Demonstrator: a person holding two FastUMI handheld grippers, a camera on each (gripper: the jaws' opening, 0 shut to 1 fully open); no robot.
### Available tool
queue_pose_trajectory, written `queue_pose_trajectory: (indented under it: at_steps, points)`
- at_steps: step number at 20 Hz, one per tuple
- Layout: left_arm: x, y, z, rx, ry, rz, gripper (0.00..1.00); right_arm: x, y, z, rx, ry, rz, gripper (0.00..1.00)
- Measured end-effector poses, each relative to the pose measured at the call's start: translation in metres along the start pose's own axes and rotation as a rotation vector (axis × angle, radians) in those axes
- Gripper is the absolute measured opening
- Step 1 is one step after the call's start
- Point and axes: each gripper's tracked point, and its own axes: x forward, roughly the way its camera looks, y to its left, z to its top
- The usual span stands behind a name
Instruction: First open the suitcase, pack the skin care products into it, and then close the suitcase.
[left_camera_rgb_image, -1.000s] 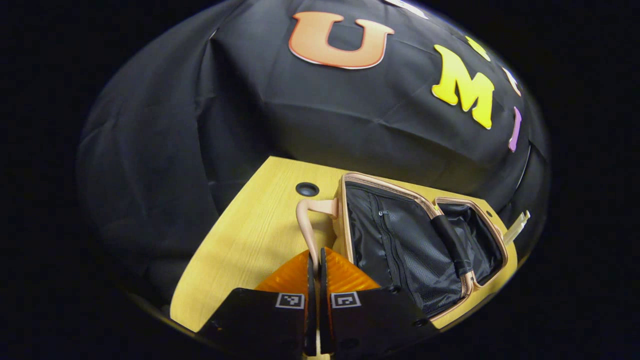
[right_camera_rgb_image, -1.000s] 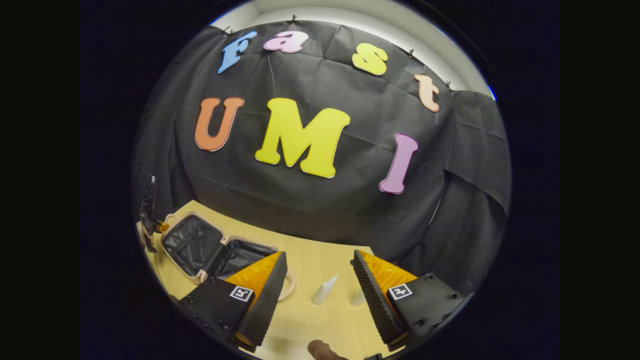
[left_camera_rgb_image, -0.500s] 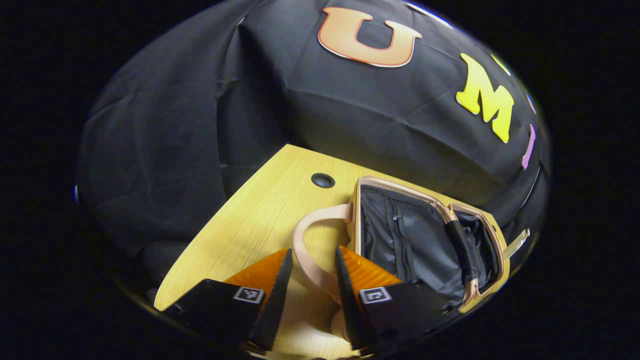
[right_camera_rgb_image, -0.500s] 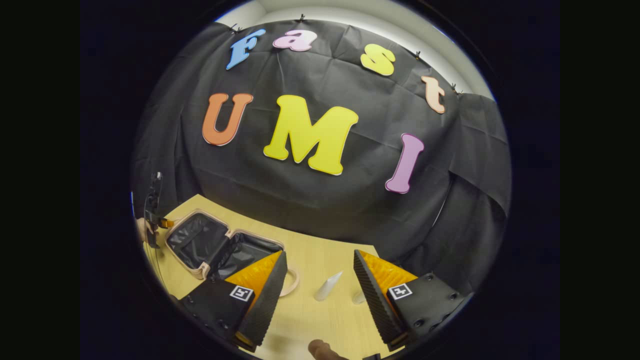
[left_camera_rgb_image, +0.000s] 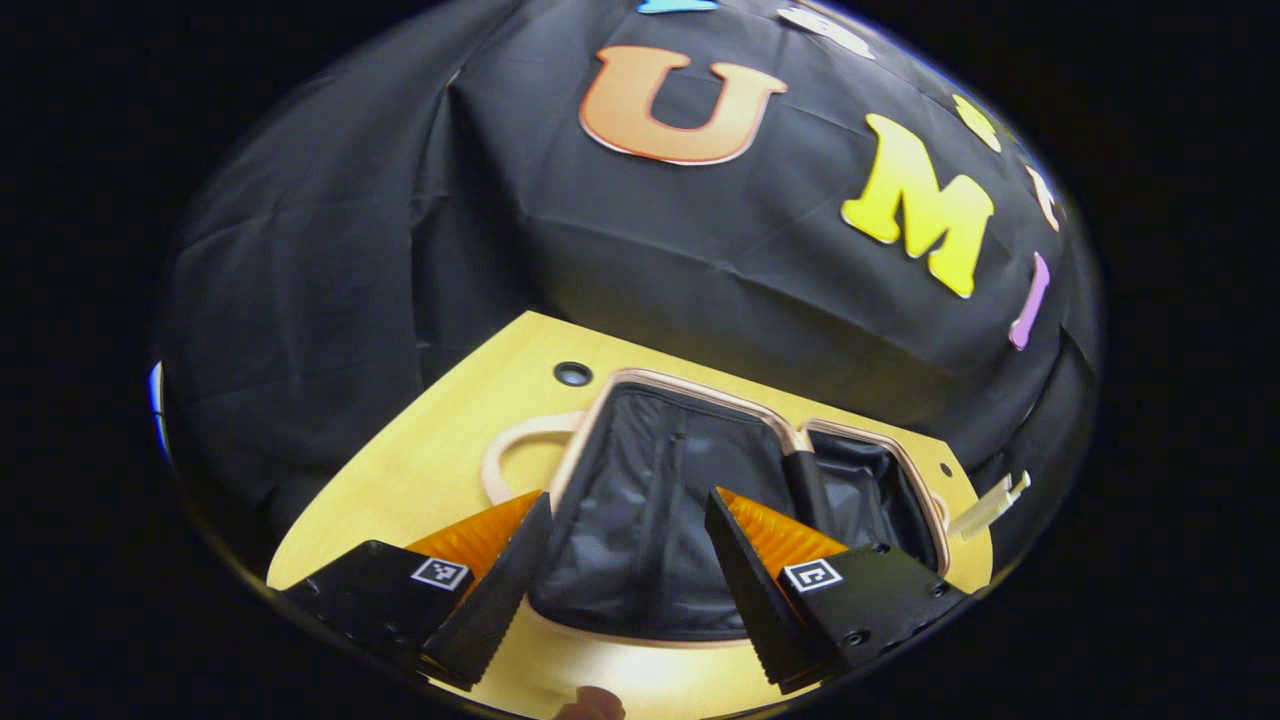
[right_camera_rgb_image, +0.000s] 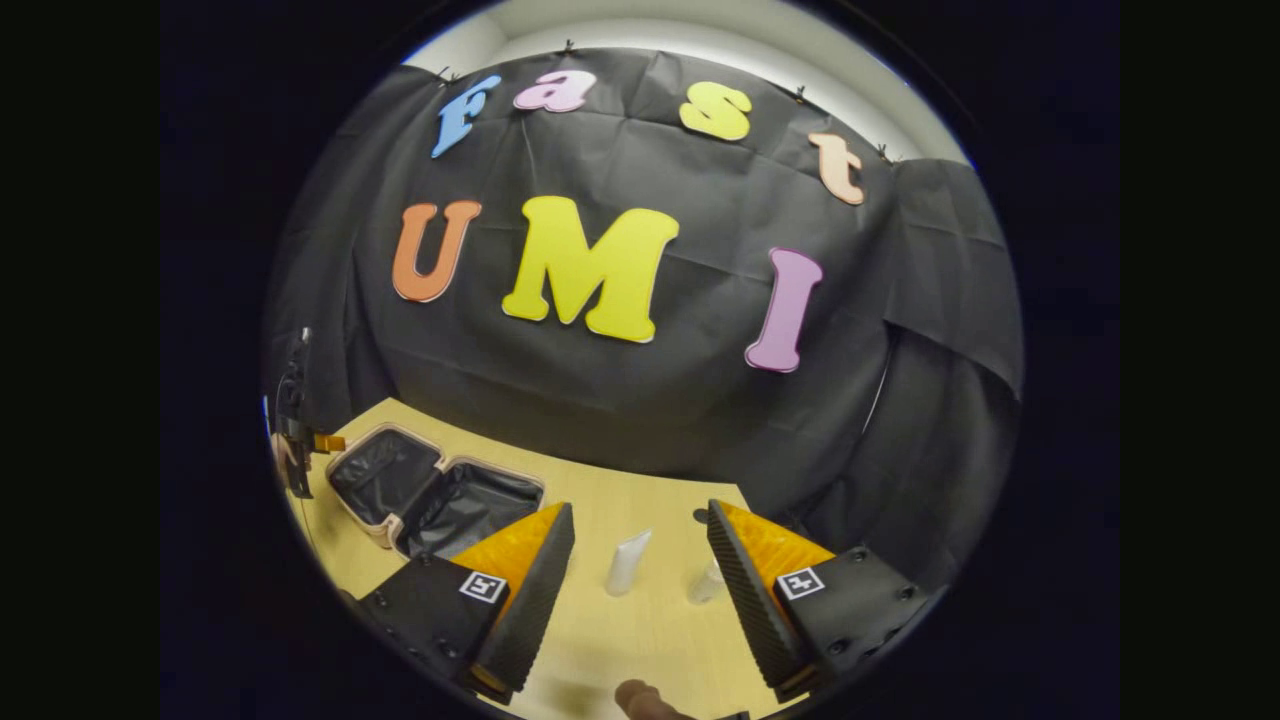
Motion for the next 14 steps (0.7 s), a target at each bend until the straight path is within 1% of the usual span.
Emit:
queue_pose_trajectory:
  at_steps: [2, 4, 6, 10, 11, 14]
  points:
    - [-0.012, -0.037, -0.005, 0.007, 0.013, -0.034, 0.98, 0.001, -0.022, -0.005, -0.015, -0.016, 0.016, 0.8]
    - [-0.02, -0.077, -0.015, 0.014, 0.028, -0.073, 0.98, 0.0, -0.048, -0.012, -0.037, -0.04, 0.015, 0.79]
    - [-0.027, -0.117, -0.025, 0.029, 0.046, -0.099, 0.98, 0.004, -0.068, -0.023, -0.038, -0.032, 0.023, 0.79]
    - [-0.037, -0.208, -0.05, 0.088, 0.074, -0.192, 0.98, 0.011, -0.103, -0.043, -0.019, -0.015, 0.041, 0.8]
    - [-0.038, -0.23, -0.057, 0.107, 0.087, -0.216, 0.98, 0.013, -0.114, -0.047, -0.017, -0.016, 0.042, 0.78]
    - [-0.039, -0.297, -0.086, 0.164, 0.135, -0.286, 0.98, 0.02, -0.141, -0.057, 0.002, -0.009, 0.047, 0.79]
